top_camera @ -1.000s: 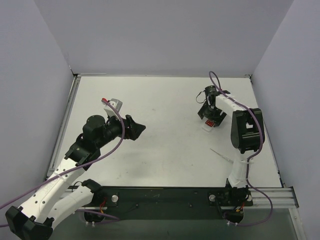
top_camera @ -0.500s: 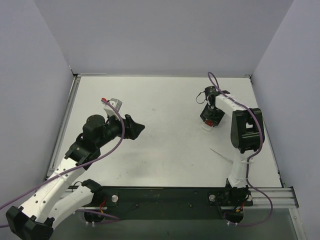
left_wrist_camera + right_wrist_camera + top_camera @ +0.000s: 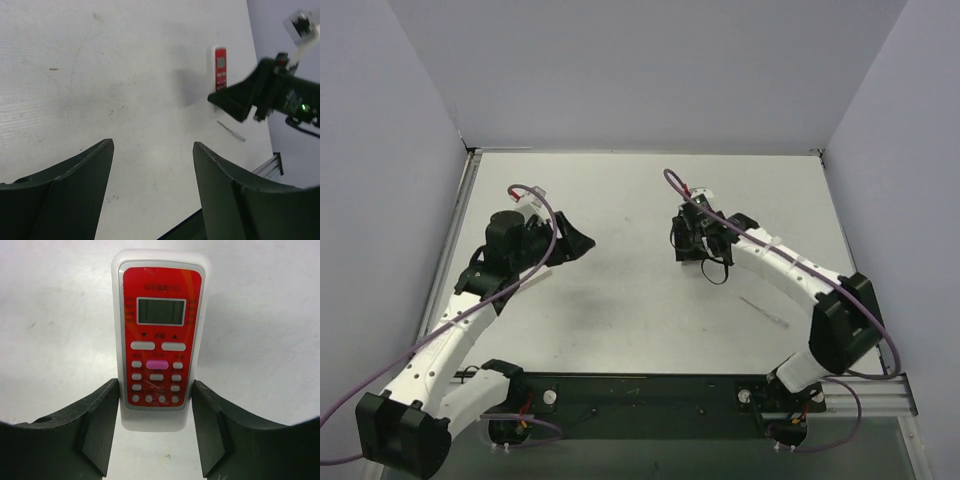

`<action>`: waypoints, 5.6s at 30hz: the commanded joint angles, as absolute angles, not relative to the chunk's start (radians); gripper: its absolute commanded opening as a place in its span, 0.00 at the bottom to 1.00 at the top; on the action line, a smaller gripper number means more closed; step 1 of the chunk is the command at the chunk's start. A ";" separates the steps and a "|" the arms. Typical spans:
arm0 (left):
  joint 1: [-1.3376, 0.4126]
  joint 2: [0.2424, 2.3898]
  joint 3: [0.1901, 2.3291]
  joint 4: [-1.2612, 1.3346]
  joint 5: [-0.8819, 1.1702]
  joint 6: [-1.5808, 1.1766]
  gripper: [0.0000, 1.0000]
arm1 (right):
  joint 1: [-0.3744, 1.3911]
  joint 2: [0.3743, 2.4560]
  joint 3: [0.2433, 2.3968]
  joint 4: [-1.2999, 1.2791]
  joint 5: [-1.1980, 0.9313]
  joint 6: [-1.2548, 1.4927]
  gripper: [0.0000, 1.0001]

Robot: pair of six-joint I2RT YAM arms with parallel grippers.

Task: Unload the batteries from the remote control

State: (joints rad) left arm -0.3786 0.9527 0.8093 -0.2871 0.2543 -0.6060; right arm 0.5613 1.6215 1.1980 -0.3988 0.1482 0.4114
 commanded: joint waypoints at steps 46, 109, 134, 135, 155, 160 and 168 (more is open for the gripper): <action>-0.391 1.302 0.793 -0.037 0.635 -0.974 0.00 | 1.365 1.584 1.223 -0.318 0.868 0.155 0.63; -0.385 1.141 0.623 0.476 0.779 -1.089 0.71 | 0.784 0.945 0.608 0.610 -0.230 0.890 0.00; -0.416 1.190 0.502 0.948 0.695 -1.345 0.00 | 0.732 1.065 0.534 0.732 -0.382 1.015 0.16; -0.414 1.184 0.508 0.902 0.686 -1.329 0.00 | 0.724 1.066 0.529 0.727 -0.385 1.023 0.22; -0.420 1.256 0.431 0.945 0.537 -1.109 0.00 | 0.646 1.224 0.425 0.913 -0.531 1.138 0.55; -0.422 1.269 0.457 0.913 0.555 -1.106 0.00 | 0.660 1.256 0.448 0.937 -0.534 1.140 0.52; -0.422 1.287 0.456 0.913 0.558 -1.120 0.00 | 0.693 1.301 0.472 0.957 -0.522 1.152 0.46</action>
